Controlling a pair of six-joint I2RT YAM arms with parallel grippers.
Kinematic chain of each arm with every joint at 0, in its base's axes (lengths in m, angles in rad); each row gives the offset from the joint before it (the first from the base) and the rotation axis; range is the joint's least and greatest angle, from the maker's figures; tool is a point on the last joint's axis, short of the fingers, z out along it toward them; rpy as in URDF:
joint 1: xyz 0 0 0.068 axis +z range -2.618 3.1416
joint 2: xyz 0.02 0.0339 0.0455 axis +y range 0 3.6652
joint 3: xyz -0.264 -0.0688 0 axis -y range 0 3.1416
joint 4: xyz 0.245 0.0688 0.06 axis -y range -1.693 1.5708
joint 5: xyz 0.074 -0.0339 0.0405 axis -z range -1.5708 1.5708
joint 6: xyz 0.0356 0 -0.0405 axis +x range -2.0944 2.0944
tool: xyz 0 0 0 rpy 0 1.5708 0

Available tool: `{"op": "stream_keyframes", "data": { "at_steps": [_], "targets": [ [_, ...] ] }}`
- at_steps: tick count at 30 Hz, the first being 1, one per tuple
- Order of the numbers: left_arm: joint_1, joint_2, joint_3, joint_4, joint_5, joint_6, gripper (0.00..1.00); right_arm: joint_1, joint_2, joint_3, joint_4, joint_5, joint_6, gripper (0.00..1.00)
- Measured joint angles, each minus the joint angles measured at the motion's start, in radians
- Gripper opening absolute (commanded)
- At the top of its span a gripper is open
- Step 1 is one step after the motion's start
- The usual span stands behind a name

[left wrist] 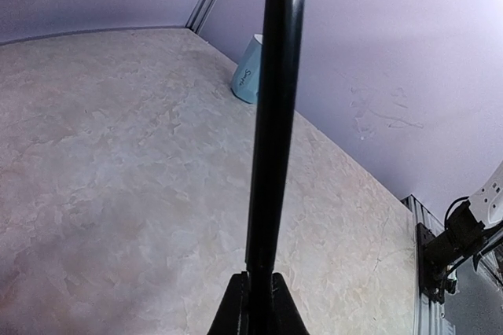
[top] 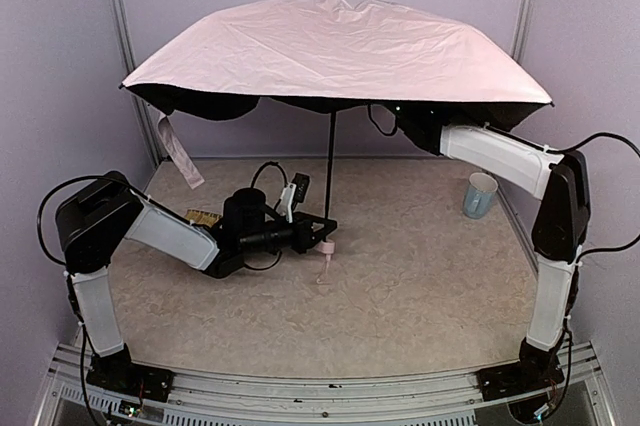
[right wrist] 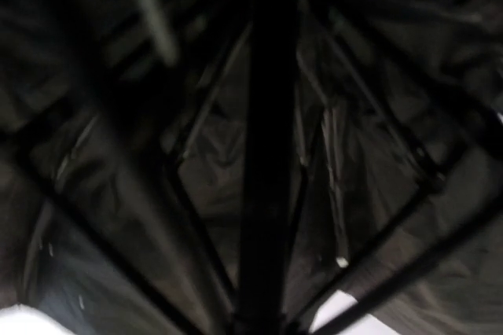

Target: Put away the umbrella

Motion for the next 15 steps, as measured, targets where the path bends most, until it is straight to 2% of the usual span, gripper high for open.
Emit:
{"op": "stream_keyframes", "data": {
  "at_steps": [7,15],
  "targets": [
    [0.010,0.000,0.008,-0.039,0.021,-0.019,0.00,0.029,-0.074,-0.119,-0.032,0.098,-0.108,0.00],
    [0.014,-0.002,0.009,-0.053,0.036,-0.005,0.00,0.055,-0.152,-0.252,0.024,0.149,-0.126,0.01]
  ]
}}
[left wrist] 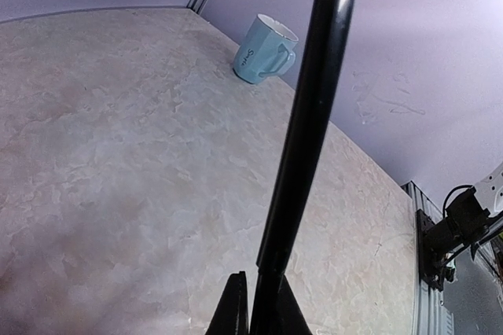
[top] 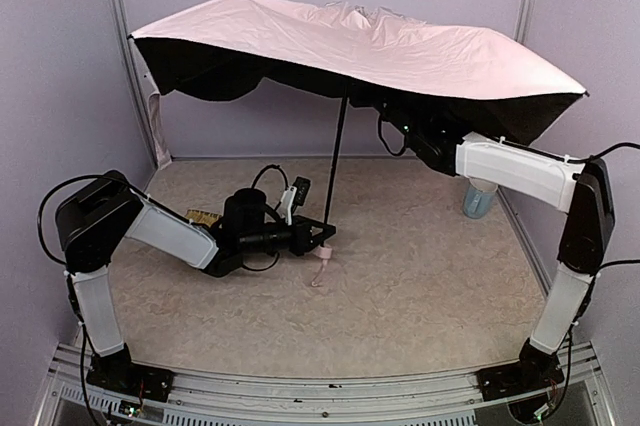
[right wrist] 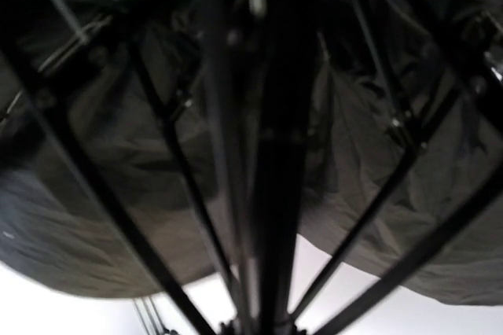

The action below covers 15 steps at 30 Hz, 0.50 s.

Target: Put away the umbrella

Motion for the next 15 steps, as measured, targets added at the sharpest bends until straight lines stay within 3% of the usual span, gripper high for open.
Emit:
{"op": "stream_keyframes", "data": {
  "at_steps": [7,11,15],
  "targets": [
    [0.000,0.000,0.002,0.005,-0.004,-0.005,0.00,0.019,-0.006,-0.028,0.011,0.010,0.005,0.01],
    [0.027,-0.047,0.092,0.139,-0.067,-0.081,0.00,0.081,0.016,-0.109,-0.108,-0.046,0.016,0.01],
    [0.080,-0.087,0.100,0.165,-0.111,-0.144,0.00,0.136,0.047,-0.139,-0.153,-0.074,0.002,0.01]
  ]
}}
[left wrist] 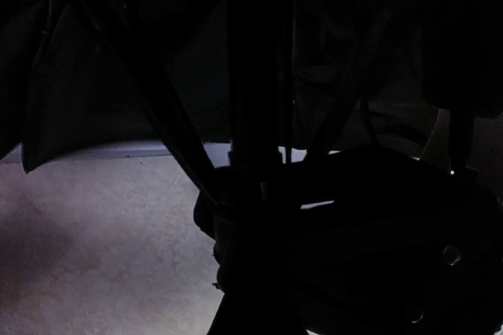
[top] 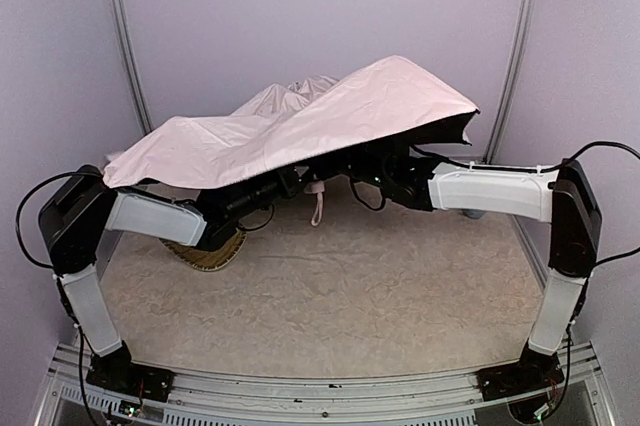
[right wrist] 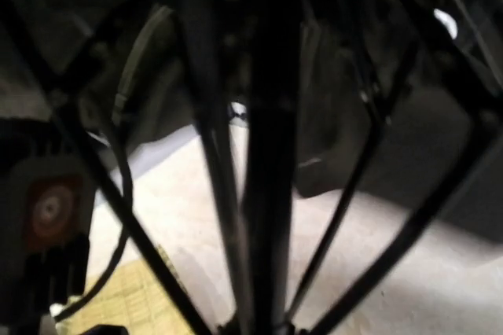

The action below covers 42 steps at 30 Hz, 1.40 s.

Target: Put away the umbrella

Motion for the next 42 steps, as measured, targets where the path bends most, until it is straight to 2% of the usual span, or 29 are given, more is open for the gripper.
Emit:
{"op": "stream_keyframes", "data": {
  "at_steps": [9,13,14,17,21,26,32,35,39,42],
  "targets": [
    [-0.011,-0.003,-0.014,-0.004,-0.018,-0.030,0.00,-0.009,-0.007,0.000,-0.027,-0.028,-0.005,0.00],
    [-0.014,-0.008,-0.017,-0.006,-0.008,-0.021,0.16,-0.014,-0.023,-0.012,-0.027,-0.050,-0.006,0.00],
    [-0.017,-0.010,-0.017,-0.007,-0.005,-0.006,0.22,-0.019,-0.029,-0.016,-0.027,-0.061,-0.004,0.00],
    [-0.025,-0.027,-0.017,-0.031,-0.007,0.068,0.32,-0.062,-0.059,-0.039,-0.029,-0.076,0.010,0.00],
    [-0.064,-0.050,-0.017,-0.106,-0.003,0.206,0.38,-0.176,-0.089,-0.051,0.016,-0.100,0.058,0.00],
    [-0.130,-0.074,-0.057,-0.180,0.058,0.329,0.43,-0.312,-0.136,-0.061,0.151,-0.124,0.118,0.00],
    [-0.105,-0.150,-0.179,-0.197,0.092,0.364,0.45,-0.434,-0.208,-0.061,0.259,-0.200,0.145,0.00],
    [-0.048,-0.192,-0.253,-0.174,0.095,0.327,0.43,-0.494,-0.241,-0.061,0.274,-0.277,0.125,0.00],
    [0.064,-0.232,-0.351,-0.134,0.065,0.253,0.40,-0.575,-0.263,-0.037,0.218,-0.436,0.036,0.00],
    [0.104,-0.280,-0.412,-0.128,0.016,0.237,0.40,-0.620,-0.263,0.010,0.113,-0.582,-0.056,0.00]
  ]
}}
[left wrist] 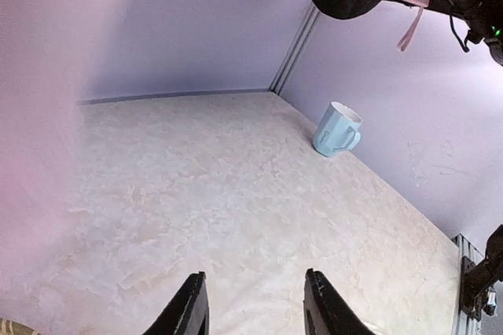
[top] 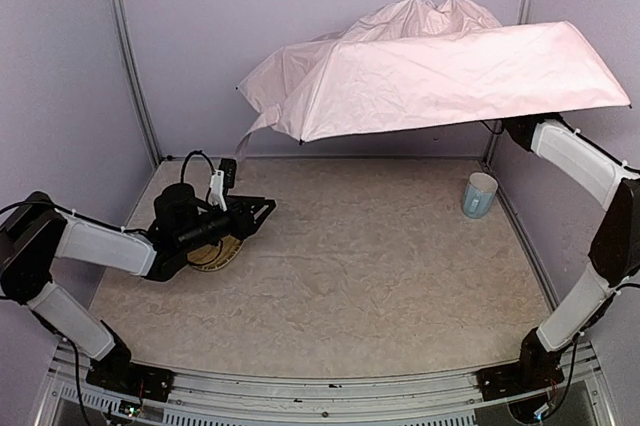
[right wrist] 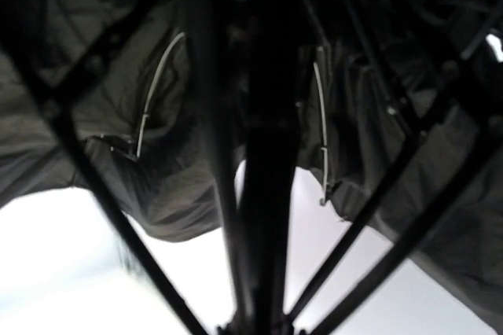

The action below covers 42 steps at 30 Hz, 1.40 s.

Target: Put away the umbrella

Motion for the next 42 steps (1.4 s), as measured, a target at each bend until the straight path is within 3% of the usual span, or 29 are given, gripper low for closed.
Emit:
{"op": "stream_keyframes", "data": {
  "at_steps": [5,13,18,24,28,39,40,42],
  "targets": [
    [-0.004,-0.076,-0.027,-0.003,0.007,0.071,0.42,-0.023,0.010,0.163,-0.303,-0.157,-0.265,0.00],
    [-0.112,-0.122,-0.017,-0.217,0.119,0.386,0.63,-0.021,0.072,0.445,-0.644,-0.183,-0.658,0.00],
    [-0.182,-0.122,-0.009,-0.269,0.150,0.507,0.66,-0.021,0.095,0.520,-0.732,-0.245,-0.782,0.00],
    [-0.200,0.036,0.128,-0.129,0.177,0.509,0.73,-0.009,0.100,0.510,-0.754,-0.333,-0.820,0.00],
    [-0.212,0.154,0.216,-0.061,0.219,0.484,0.73,0.018,0.100,0.481,-0.754,-0.356,-0.826,0.00],
    [-0.219,0.303,0.270,-0.006,0.245,0.436,0.66,0.039,0.100,0.437,-0.720,-0.411,-0.801,0.00],
    [-0.220,0.310,0.280,-0.004,0.248,0.433,0.64,0.039,0.100,0.432,-0.716,-0.414,-0.797,0.00],
    [-0.227,0.317,0.294,0.004,0.260,0.428,0.47,0.039,0.100,0.427,-0.711,-0.418,-0.791,0.00]
  ]
}}
